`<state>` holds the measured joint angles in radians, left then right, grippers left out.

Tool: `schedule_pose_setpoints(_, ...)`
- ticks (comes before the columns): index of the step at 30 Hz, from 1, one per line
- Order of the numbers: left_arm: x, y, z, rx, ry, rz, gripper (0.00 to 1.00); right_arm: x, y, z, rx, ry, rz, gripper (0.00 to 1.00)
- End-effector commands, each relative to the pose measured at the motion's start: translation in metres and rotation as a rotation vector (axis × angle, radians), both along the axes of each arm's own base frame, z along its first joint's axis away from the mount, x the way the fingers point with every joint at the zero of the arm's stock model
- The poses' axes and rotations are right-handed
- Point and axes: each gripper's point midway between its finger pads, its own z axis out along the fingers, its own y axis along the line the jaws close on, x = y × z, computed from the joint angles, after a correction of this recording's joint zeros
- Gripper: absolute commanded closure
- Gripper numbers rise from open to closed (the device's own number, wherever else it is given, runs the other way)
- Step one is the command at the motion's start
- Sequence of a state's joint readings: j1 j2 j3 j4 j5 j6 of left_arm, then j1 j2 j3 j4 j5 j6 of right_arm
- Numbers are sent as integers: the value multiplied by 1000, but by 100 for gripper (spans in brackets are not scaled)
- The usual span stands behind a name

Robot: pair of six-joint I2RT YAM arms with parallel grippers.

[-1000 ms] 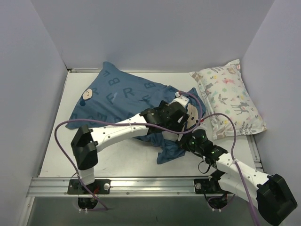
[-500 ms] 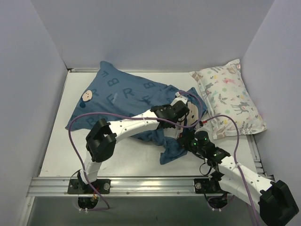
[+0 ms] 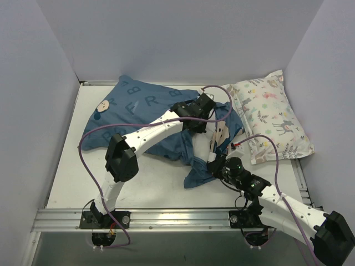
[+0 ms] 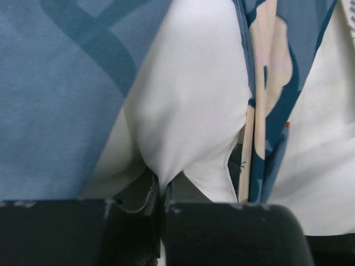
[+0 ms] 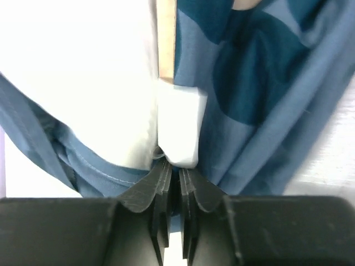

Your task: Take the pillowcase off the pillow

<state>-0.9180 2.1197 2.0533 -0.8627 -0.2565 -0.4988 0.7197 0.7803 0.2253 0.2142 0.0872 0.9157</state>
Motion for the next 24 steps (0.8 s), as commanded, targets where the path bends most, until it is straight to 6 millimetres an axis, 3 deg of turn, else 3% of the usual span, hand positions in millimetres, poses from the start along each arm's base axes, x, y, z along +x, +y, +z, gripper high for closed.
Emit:
schedule_pose_setpoints(1,59,-10,63,-222,-115,98,100,-26,-12,-39,-96,116,30,91)
schedule_pose_setpoints(8,59,0,96,-338,-51,76,100,-8,-15,-40,-169,112,-21,98)
schedule_pose_setpoints(13,34,16,130,-402,-17,-20,100,17,-19,-35,-234,94,-78,99)
schedule_pose_setpoints(14,23,22,112,-375,36,-37,100,20,-19,-33,-216,108,-76,99)
schedule_pose_setpoints(15,10,32,129,-394,21,-56,100,35,-29,-27,-195,106,-126,99)
schedule_pose_setpoints(17,-4,41,122,-398,35,-84,100,47,-38,-22,-186,110,-144,99)
schedule_pose_setpoints(18,-25,53,110,-403,88,-110,100,61,-43,-10,-180,85,-172,97)
schedule_pose_setpoints(20,-38,61,107,-439,101,-128,100,70,-49,-6,-232,89,-177,95)
schedule_pose_setpoints(21,-57,72,91,-439,148,-137,100,76,-53,-4,-239,90,-189,93)
schedule_pose_setpoints(23,-71,75,82,-465,171,-157,100,88,-48,0,-229,104,-171,89)
schedule_pose_setpoints(24,-86,82,67,-459,205,-162,100,92,-43,3,-209,107,-146,88)
